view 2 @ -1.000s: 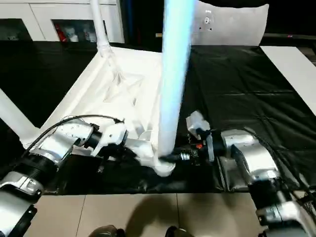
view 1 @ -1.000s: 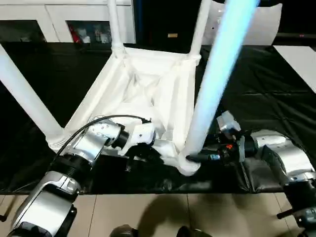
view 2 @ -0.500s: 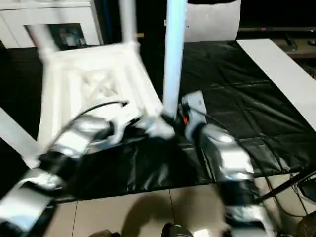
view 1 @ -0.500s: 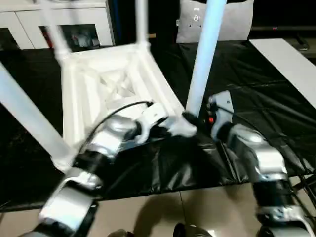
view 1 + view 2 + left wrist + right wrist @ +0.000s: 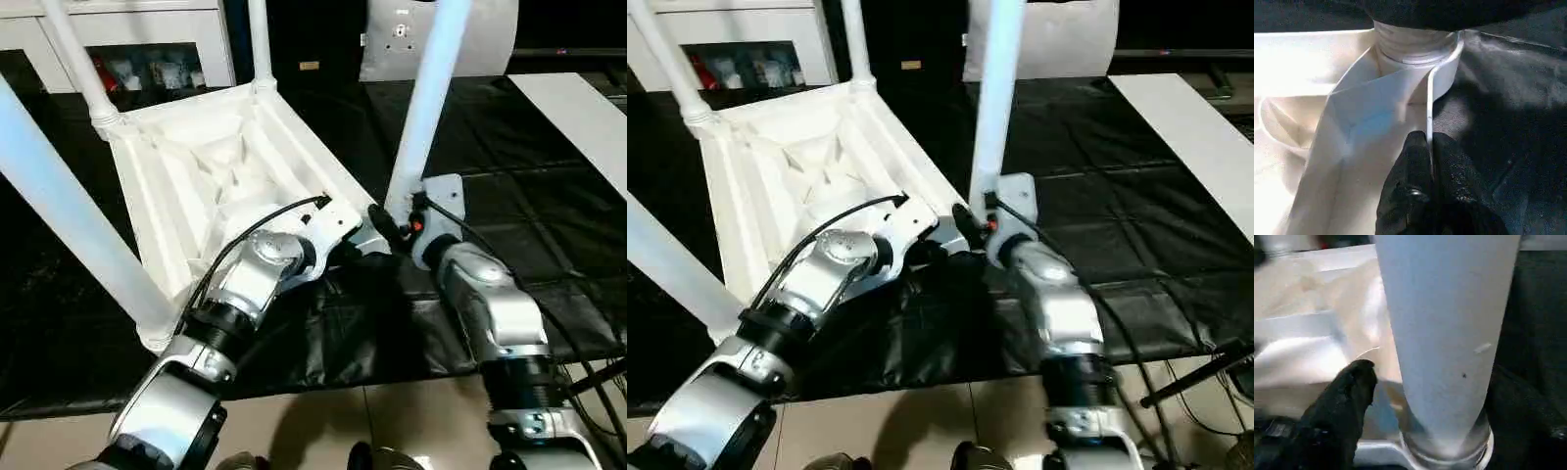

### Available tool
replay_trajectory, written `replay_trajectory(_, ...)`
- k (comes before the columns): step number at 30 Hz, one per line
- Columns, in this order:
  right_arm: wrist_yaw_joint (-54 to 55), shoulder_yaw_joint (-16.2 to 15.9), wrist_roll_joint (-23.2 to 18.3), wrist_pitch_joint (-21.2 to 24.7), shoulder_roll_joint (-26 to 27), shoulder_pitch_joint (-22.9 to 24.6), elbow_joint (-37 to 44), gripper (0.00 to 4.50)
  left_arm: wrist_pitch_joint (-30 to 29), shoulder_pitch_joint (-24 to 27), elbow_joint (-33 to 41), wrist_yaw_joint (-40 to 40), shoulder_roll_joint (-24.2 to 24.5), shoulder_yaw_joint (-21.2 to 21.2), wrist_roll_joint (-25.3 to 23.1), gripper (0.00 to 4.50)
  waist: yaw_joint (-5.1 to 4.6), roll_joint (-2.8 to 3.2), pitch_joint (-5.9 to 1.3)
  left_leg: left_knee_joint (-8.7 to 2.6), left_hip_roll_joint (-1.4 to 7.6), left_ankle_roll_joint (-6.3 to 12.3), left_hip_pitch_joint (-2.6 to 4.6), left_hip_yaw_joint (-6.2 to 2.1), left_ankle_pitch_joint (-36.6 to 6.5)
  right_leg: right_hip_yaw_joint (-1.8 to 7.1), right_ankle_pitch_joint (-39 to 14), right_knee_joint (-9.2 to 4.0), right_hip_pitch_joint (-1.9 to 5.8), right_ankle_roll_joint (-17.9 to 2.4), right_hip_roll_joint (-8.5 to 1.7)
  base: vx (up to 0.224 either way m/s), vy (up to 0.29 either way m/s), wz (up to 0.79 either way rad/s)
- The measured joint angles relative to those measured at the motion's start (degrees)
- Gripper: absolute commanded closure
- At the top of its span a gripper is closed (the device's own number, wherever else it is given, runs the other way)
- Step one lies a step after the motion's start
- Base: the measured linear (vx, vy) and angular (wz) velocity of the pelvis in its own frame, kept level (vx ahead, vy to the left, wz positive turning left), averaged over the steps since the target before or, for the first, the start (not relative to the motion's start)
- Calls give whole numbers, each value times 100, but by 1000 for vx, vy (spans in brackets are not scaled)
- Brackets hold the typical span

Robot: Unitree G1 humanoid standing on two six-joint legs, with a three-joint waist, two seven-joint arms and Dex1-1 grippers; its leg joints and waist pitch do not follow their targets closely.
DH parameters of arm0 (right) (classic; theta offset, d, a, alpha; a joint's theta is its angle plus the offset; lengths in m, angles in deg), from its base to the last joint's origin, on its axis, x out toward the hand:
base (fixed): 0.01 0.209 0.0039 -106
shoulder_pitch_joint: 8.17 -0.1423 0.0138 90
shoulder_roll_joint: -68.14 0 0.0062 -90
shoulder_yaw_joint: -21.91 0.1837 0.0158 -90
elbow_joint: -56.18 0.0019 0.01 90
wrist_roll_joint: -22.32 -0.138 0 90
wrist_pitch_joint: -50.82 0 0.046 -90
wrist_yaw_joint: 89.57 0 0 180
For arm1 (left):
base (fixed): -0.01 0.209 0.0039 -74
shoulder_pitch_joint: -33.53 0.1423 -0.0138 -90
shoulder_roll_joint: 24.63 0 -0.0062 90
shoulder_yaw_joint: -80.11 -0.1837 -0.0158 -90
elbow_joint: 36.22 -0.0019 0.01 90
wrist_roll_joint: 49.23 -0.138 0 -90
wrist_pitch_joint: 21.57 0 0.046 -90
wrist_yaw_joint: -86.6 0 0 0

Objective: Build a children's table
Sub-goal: Rotate leg to tighten

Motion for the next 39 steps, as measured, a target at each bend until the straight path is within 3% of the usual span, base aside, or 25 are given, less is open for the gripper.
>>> replay_trajectory(8,-2355,-182,-518,-251,-1312,244,144,4,846,327,208,-1261,829,-113,216,450,54,9,6,14,9,-12,3,0,11,-2,-18,27,5,18,4,0,0,0)
replay_trajectory(15,-4131,-528,-711,-744,-1959,196,-161,4,1567,509,337,-2483,1337,-276,452,450,137,3,8,21,10,-11,0,0,9,-2,-15,28,2,14,3,0,0,0)
replay_trajectory(24,-5397,-923,-893,-985,-2081,-229,-634,73,2061,532,341,-3515,1626,-500,663,450,360,-27,12,31,11,-9,0,2,8,-2,-2,33,-6,-9,0,0,0,0)
replay_trajectory(29,-5854,-1230,-832,-1219,-2081,-268,-819,110,2265,501,287,-3767,1677,-553,663,450,383,-35,14,32,11,-9,-2,2,8,-2,-1,33,-6,-9,0,0,0,0)
replay_trajectory(39,-6051,-1398,-726,-1430,-2068,-383,-1091,189,2410,383,88,-3851,1655,-608,670,450,385,-42,17,34,11,-11,-1,1,9,-2,-2,34,-5,-8,0,0,0,0)
